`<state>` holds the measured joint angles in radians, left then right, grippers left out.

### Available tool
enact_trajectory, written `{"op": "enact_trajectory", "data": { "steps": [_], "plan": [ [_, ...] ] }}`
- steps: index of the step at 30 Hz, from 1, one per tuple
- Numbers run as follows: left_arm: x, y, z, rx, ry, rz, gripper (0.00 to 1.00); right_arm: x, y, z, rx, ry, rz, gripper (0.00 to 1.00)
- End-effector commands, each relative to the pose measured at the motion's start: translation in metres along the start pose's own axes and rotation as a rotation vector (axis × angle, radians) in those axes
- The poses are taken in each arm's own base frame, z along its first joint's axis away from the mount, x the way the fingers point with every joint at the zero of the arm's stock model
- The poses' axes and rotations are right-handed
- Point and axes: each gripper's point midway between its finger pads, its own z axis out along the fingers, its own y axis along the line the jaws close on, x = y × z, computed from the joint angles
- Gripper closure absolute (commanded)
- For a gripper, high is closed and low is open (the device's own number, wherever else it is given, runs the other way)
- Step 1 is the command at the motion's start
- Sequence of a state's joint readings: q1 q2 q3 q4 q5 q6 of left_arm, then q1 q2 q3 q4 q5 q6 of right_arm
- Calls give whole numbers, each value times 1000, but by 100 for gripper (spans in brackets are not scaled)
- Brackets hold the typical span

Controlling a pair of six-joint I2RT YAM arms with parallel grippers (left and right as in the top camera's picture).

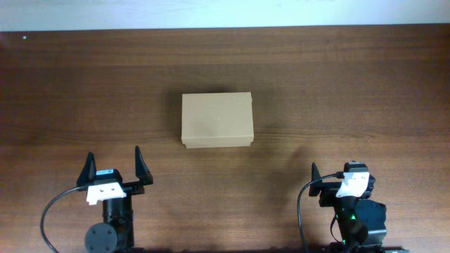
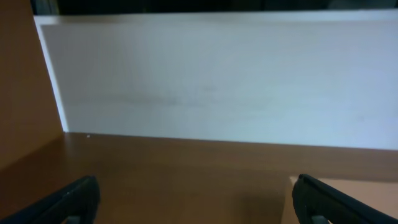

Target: Pack container

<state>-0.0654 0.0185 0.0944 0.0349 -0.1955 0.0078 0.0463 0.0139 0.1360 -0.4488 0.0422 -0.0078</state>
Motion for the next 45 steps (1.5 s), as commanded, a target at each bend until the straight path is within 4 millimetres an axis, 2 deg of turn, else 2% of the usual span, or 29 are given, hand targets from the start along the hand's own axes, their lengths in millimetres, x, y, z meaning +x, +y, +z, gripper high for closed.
{"op": "enact_trajectory", "data": {
  "steps": [1,8,16,45],
  "plan": [
    [13,-1,0,1,19,11,1,1,-1,0,3,-4,3,1],
    [44,-1,1,2,95,27,0,1,-1,0,3,-4,3,1],
    [62,-1,-1,2,167,41,0,1,-1,0,3,-4,3,1],
    [63,-1,-1,2,168,41,1,1,-1,0,3,-4,3,1]
  ]
}}
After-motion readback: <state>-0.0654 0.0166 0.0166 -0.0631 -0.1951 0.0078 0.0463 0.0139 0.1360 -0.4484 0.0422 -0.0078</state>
